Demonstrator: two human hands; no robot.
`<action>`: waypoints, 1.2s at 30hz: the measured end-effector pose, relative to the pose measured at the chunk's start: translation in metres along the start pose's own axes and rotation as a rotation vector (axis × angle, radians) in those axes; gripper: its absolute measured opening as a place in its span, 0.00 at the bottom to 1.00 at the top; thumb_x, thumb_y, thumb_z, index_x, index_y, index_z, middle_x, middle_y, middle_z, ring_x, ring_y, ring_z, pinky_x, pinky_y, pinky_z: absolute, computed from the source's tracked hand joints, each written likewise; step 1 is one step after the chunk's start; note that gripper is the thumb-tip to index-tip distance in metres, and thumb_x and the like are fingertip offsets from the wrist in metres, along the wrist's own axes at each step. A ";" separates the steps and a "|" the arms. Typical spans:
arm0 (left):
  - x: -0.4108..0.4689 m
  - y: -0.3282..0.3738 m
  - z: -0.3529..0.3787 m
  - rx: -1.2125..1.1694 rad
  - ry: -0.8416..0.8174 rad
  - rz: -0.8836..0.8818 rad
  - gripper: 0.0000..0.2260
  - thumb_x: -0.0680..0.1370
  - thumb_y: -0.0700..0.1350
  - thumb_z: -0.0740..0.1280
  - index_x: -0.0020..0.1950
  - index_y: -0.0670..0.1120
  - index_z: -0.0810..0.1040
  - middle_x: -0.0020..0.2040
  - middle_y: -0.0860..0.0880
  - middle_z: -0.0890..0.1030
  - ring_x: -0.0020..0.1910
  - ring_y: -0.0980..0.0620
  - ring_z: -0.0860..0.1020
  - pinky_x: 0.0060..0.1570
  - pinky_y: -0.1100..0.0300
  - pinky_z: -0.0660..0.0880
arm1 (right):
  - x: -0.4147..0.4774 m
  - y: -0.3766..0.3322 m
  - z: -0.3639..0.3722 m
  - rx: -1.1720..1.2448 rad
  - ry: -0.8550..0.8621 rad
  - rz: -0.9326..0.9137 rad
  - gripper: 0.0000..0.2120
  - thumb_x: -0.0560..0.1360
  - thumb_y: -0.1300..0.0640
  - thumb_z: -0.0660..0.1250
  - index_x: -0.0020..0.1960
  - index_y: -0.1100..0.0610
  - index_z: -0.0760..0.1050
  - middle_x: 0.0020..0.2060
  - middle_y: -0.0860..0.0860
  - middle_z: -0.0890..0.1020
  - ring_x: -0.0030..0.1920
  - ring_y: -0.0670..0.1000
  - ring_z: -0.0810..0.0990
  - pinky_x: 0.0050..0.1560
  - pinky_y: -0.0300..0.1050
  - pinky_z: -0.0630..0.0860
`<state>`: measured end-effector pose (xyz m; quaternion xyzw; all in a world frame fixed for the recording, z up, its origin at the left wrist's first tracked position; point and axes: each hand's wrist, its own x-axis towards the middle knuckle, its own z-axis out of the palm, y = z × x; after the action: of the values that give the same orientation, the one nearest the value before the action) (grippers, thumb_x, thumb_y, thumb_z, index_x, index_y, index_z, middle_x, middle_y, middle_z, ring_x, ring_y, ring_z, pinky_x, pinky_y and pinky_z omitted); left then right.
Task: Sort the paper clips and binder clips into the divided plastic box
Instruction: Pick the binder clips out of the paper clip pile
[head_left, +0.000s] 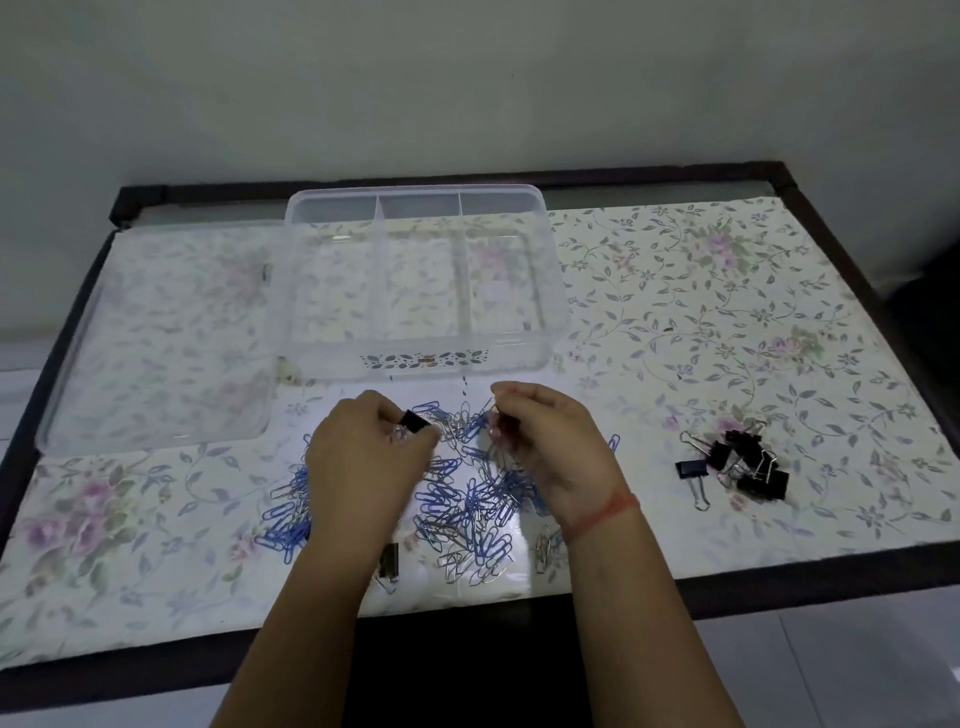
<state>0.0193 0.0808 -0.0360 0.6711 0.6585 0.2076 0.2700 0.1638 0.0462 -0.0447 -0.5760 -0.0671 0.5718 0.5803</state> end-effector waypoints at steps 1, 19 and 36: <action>-0.001 0.000 -0.005 -0.093 0.009 -0.076 0.09 0.69 0.50 0.72 0.44 0.48 0.76 0.38 0.54 0.77 0.36 0.56 0.75 0.33 0.62 0.65 | -0.002 -0.002 0.002 0.147 -0.040 0.072 0.04 0.75 0.66 0.65 0.43 0.61 0.78 0.34 0.55 0.77 0.33 0.49 0.78 0.35 0.37 0.80; -0.009 -0.040 -0.043 -1.022 -0.118 -0.754 0.05 0.74 0.42 0.60 0.38 0.44 0.72 0.32 0.47 0.72 0.29 0.50 0.71 0.29 0.60 0.71 | -0.019 0.059 0.045 -1.418 -0.266 -0.516 0.19 0.68 0.62 0.69 0.58 0.53 0.76 0.54 0.52 0.74 0.55 0.54 0.75 0.50 0.45 0.74; 0.008 -0.064 -0.012 0.079 -0.113 -0.021 0.14 0.71 0.44 0.70 0.56 0.54 0.79 0.54 0.47 0.73 0.46 0.48 0.76 0.42 0.60 0.69 | -0.015 0.017 0.027 -0.499 -0.262 0.015 0.08 0.78 0.59 0.62 0.55 0.55 0.76 0.45 0.52 0.82 0.28 0.45 0.68 0.27 0.35 0.64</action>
<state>-0.0370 0.0886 -0.0682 0.6848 0.6570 0.1406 0.2822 0.1293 0.0456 -0.0402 -0.6227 -0.2758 0.6115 0.4028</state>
